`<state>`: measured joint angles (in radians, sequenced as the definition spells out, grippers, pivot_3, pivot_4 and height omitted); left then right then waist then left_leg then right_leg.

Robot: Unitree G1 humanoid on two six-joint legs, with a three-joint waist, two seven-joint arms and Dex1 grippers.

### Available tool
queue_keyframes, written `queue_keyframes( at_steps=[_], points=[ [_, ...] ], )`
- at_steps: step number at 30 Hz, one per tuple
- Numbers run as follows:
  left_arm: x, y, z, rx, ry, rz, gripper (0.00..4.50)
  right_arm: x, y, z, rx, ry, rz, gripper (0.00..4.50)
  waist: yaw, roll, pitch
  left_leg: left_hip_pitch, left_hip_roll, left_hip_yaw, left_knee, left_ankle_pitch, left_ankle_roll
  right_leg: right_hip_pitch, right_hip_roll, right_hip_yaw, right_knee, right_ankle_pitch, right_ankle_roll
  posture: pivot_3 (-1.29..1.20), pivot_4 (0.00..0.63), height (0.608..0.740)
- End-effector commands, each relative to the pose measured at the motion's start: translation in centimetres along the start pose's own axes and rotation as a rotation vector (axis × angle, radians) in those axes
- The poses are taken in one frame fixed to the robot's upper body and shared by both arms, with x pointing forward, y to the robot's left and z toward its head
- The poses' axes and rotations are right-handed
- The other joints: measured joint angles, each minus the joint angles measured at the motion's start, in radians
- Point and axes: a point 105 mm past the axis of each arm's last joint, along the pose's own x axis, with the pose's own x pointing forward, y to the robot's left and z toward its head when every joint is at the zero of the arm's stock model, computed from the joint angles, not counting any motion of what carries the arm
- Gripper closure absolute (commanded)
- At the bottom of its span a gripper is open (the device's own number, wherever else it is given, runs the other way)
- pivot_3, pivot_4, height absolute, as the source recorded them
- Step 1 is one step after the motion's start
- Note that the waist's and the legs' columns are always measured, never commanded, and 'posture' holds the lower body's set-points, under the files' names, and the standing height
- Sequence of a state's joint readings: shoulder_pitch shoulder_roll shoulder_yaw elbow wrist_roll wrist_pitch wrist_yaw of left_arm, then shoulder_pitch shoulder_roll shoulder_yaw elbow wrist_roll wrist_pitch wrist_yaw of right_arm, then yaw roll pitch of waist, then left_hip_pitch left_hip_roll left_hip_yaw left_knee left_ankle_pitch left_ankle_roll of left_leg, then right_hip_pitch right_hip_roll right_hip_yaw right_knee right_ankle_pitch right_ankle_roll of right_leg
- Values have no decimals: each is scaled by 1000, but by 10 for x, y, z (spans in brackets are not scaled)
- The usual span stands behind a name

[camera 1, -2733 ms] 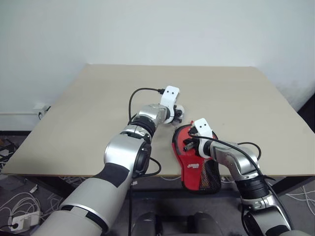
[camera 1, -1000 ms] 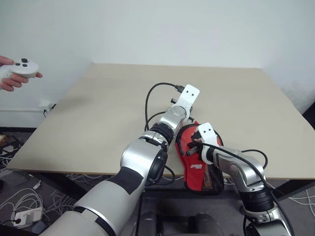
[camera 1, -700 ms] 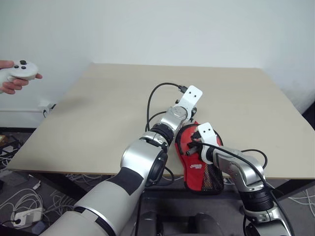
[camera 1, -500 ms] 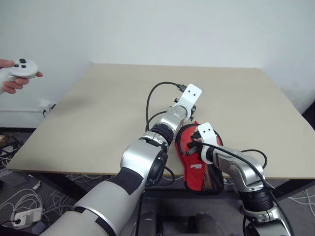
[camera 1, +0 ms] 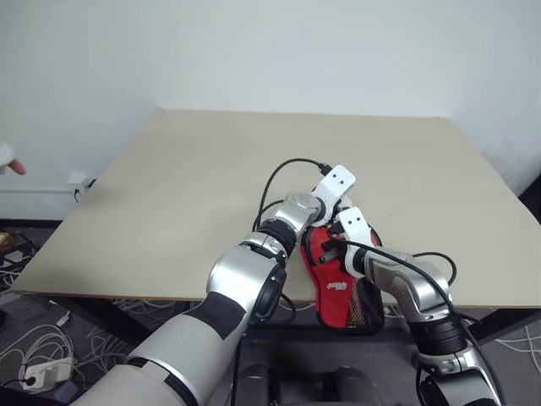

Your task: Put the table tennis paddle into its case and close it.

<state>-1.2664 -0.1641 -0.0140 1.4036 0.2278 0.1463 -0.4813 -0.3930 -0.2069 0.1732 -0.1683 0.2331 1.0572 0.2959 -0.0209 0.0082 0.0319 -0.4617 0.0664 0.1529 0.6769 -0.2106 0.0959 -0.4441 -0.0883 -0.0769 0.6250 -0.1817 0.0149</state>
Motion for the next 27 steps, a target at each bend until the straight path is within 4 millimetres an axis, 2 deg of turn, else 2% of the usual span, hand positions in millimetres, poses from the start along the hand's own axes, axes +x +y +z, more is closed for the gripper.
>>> queue_keyframes(
  at_steps=[1, 2, 4, 8, 16, 21, 27],
  points=[
    [2, -13, 9, 34, -15, -78, 2388, 5, -5, -13, 0, 64, -8, 4500, 0, 0, 0, 0, 0, 0, 0, 0, 0, 0, 0, 0, 0, 0, 0, 0, 0, 724],
    [1, -13, 7, 34, -10, -87, 2001, 6, -4, -12, -5, 64, -4, 4500, 0, 0, 0, 0, 0, 0, 0, 0, 0, 0, 0, 0, 0, 0, 0, 0, 0, 724],
    [0, -14, 6, 27, -15, -110, 1507, 8, -4, -11, -11, 62, 2, 4500, -1, 0, 0, 0, 0, 0, 0, 0, 0, 0, 0, 0, 0, 0, 0, 0, 0, 724],
    [-3, -14, 9, 31, -31, -156, 67, 10, -5, -8, -18, 58, 6, 4500, -1, 0, 0, 0, 0, 0, 0, -1, 0, 0, 0, 0, 0, 0, 0, 0, 0, 724],
    [-20, -10, 26, 41, -109, -309, 26, 13, -4, -7, -30, 59, 19, 4500, -3, 0, -1, 0, 1, 1, 1, -1, -1, -1, 0, 0, 1, 0, 0, 0, 0, 724],
    [-35, -1, 35, 23, -161, -393, 26, 15, -3, -4, -36, 51, 29, 4500, -5, 0, -1, 0, 1, 1, 1, -1, -1, -1, 0, 0, 1, 0, 0, 0, 0, 724],
    [-53, 26, 48, -32, -237, -352, 26, 16, -4, -2, -49, 42, 36, 4500, -5, 0, -1, -1, 1, 1, 1, -1, -1, -1, 1, 0, 1, 0, 0, 0, 0, 724]
  ],
)
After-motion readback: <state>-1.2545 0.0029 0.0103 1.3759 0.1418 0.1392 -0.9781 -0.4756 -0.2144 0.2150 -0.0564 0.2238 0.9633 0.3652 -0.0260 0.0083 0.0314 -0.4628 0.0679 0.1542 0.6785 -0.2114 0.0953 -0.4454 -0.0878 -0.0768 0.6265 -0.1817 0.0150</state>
